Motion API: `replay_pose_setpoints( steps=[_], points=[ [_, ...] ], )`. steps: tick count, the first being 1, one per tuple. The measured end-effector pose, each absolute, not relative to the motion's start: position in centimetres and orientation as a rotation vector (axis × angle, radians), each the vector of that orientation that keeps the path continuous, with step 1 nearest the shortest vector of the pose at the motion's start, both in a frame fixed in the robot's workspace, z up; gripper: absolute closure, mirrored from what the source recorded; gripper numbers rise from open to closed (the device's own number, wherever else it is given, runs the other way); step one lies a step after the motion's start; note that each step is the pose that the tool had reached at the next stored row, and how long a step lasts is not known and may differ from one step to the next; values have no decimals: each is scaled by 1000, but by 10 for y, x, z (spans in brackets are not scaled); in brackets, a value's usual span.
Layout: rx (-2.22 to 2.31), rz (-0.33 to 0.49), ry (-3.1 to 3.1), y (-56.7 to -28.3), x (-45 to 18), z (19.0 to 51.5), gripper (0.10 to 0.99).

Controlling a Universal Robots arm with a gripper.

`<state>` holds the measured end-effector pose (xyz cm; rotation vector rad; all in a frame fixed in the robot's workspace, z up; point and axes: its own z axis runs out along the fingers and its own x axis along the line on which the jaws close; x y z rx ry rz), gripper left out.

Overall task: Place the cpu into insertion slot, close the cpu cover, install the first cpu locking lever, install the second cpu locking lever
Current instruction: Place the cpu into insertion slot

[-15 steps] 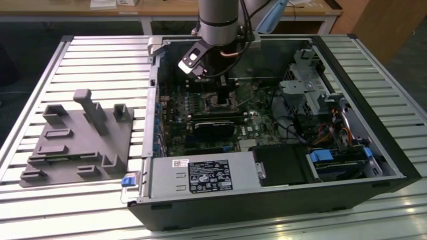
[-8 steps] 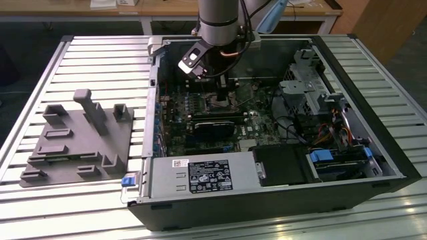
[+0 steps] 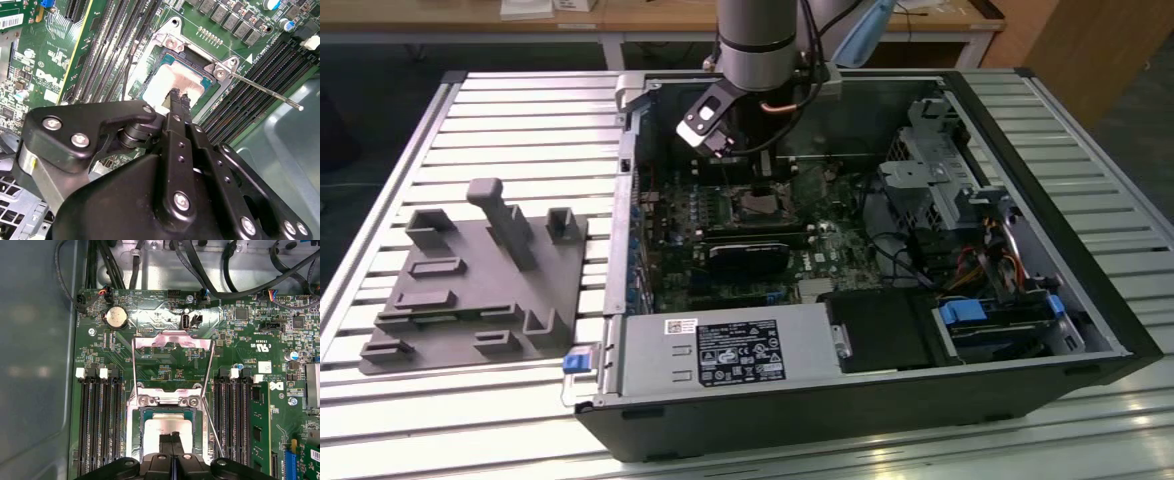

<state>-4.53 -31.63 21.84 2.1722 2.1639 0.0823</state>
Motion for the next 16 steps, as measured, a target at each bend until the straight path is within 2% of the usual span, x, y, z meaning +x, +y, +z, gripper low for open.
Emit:
replay_pose_setpoints(
  steps=[12,16],
  points=[
    [2172,82,2164,-316,-41,220,980],
    [2172,82,2164,-316,-41,233,980]
  ],
)
